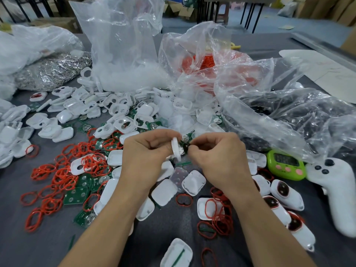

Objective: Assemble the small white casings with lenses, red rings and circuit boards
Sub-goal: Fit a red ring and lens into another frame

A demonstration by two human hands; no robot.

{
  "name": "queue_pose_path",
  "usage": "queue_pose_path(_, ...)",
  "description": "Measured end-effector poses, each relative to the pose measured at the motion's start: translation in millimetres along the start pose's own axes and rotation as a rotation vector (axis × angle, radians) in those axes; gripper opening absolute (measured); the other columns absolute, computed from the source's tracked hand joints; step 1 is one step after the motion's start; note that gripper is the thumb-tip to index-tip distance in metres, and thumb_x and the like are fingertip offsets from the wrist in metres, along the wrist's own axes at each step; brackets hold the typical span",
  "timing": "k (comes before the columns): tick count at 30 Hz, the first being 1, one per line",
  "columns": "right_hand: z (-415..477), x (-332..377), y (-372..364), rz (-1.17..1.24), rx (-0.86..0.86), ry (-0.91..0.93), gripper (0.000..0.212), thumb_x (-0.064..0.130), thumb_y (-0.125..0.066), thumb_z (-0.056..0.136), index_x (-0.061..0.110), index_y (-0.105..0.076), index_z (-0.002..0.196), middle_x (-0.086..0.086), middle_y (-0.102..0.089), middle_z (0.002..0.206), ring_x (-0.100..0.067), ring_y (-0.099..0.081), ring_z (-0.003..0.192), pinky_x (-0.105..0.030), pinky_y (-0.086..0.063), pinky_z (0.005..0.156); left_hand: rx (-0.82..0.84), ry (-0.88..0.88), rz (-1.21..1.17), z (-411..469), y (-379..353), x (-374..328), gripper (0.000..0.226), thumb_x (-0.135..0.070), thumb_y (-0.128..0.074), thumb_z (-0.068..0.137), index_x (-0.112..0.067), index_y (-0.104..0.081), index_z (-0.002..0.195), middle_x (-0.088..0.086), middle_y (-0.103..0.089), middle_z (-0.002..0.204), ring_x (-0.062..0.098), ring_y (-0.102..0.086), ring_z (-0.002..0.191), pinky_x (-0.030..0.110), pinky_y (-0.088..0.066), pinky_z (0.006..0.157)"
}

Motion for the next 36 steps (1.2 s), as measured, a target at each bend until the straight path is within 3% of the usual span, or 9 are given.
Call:
queue_pose_path(3,0,6,15,-0.1,-0.11,0.086,0.012,0.017,-0.079,0.073,0.028,-0.078,0.068,0.015,-0.07,0.059,-0.002,-0.067,0.057,-0.017,-0.054,0.057,-0.082,0.144,-0.101,1,8,11,0.021,0.005,-0.073,0.086,-0.014,-0.08,0.082,0.008,-0.08,0.085,0.014,-0.076,0.075,0.023,-0.06,0.063)
queue_pose_path(7,-4,10,-14,-0.516,0.117,0.177,0.008,0.022,-0.076,0.081,0.029,-0.08,0.082,0.004,-0.074,0.079,-0.02,-0.069,0.08,-0.034,-0.058,0.077,-0.135,0.207,-0.08,0,15,16,0.02,0.001,-0.075,0.087,-0.017,-0.081,0.082,0.007,-0.08,0.087,0.015,-0.077,0.079,0.024,-0.06,0.06)
queue_pose_path(12,3,-2,-17,-0.448,0.206,0.098,0.018,0.012,-0.074,0.084,0.03,-0.078,0.08,0.011,-0.063,0.076,-0.012,-0.059,0.075,-0.026,-0.051,0.076,-0.113,0.265,-0.099,-1,12,21,0.032,0.013,-0.056,0.089,-0.008,-0.081,0.085,0.013,-0.079,0.086,0.019,-0.076,0.077,0.027,-0.059,0.057)
queue_pose_path(19,1,-3,-24,-0.441,0.194,0.097,0.03,0.005,-0.068,0.083,0.031,-0.077,0.095,0.006,-0.066,0.086,-0.018,-0.066,0.085,-0.035,-0.057,0.082,-0.222,0.226,-0.086,0,19,25,0.032,0.012,-0.055,0.093,-0.011,-0.078,0.091,0.006,-0.079,0.083,0.019,-0.078,0.083,0.027,-0.06,0.06)
queue_pose_path(22,2,-5,-25,-0.447,0.189,0.099,0.025,0.011,-0.072,0.084,0.029,-0.079,0.101,0.0,-0.073,0.095,-0.022,-0.066,0.091,-0.035,-0.056,0.086,-0.261,0.105,0.176,-1,28,10,0.029,-0.003,-0.061,0.091,-0.024,-0.08,0.085,-0.003,-0.077,0.075,0.012,-0.075,0.072,0.027,-0.056,0.057)
queue_pose_path(25,4,-6,-20,-0.444,0.149,0.081,0.021,0.012,-0.074,0.08,0.03,-0.077,0.088,0.006,-0.072,0.088,-0.016,-0.066,0.086,-0.031,-0.055,0.082,-0.146,-0.064,0.706,-6,20,-16,0.017,-0.043,-0.062,0.078,-0.037,-0.075,0.07,-0.012,-0.065,0.056,0.007,-0.057,0.051,0.026,-0.043,0.052)
queue_pose_path(29,7,-7,-7,-0.339,0.041,0.056,0.022,0.012,-0.074,0.078,0.032,-0.068,0.073,0.014,-0.067,0.069,-0.005,-0.064,0.069,-0.022,-0.051,0.067,0.071,-0.152,1.275,-24,-7,-20,0.048,-0.083,-0.039,0.067,-0.045,-0.069,0.07,-0.012,-0.058,0.053,0.005,-0.053,0.057,0.028,-0.027,0.053)
queue_pose_path(32,7,-5,-4,-0.209,0.018,0.055,0.022,0.009,-0.074,0.078,0.029,-0.066,0.072,0.012,-0.069,0.065,-0.002,-0.064,0.064,-0.01,-0.045,0.058,0.158,-0.187,1.306,-27,-18,-15,0.047,-0.078,-0.044,0.061,-0.05,-0.067,0.09,-0.017,-0.067,0.07,0.009,-0.062,0.072,0.028,-0.036,0.056)
queue_pose_path(36,2,0,-14,-0.131,0.084,0.07,0.025,0.007,-0.074,0.078,0.028,-0.063,0.072,0.008,-0.068,0.065,-0.003,-0.062,0.062,-0.012,-0.045,0.058,0.106,-0.133,0.946,-22,-14,-4,0.026,-0.045,-0.079,0.072,-0.042,-0.07,0.096,-0.021,-0.067,0.078,0.005,-0.062,0.071,0.024,-0.049,0.063)
Point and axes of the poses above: each hand's wrist, its own z-axis towards the middle knuckle, its own y-axis out of the back of the hand, x = y × z, the point moved 9 cm from there along z, towards the middle knuckle
